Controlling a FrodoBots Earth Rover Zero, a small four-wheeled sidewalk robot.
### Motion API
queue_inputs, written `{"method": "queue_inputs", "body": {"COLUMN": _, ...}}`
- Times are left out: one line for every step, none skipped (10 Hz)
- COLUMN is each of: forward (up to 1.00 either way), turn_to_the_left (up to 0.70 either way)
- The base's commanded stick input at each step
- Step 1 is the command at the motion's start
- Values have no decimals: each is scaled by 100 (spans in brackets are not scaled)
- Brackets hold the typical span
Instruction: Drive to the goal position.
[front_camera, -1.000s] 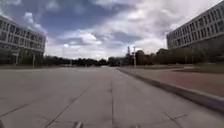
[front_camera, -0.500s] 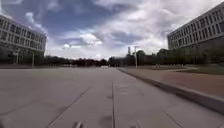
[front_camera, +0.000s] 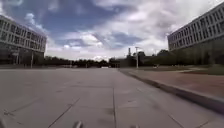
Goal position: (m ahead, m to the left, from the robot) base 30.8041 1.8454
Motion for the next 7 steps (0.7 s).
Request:
{"method": "queue_inputs", "body": {"forward": 100, "turn_to_the_left": 3}}
{"method": "queue_inputs", "body": {"forward": 100, "turn_to_the_left": 3}}
{"method": "queue_inputs", "body": {"forward": 100, "turn_to_the_left": 3}}
{"method": "queue_inputs", "body": {"forward": 100, "turn_to_the_left": 3}}
{"method": "queue_inputs", "body": {"forward": 100, "turn_to_the_left": 3}}
{"method": "queue_inputs", "body": {"forward": 100, "turn_to_the_left": 3}}
{"method": "queue_inputs", "body": {"forward": 100, "turn_to_the_left": 3}}
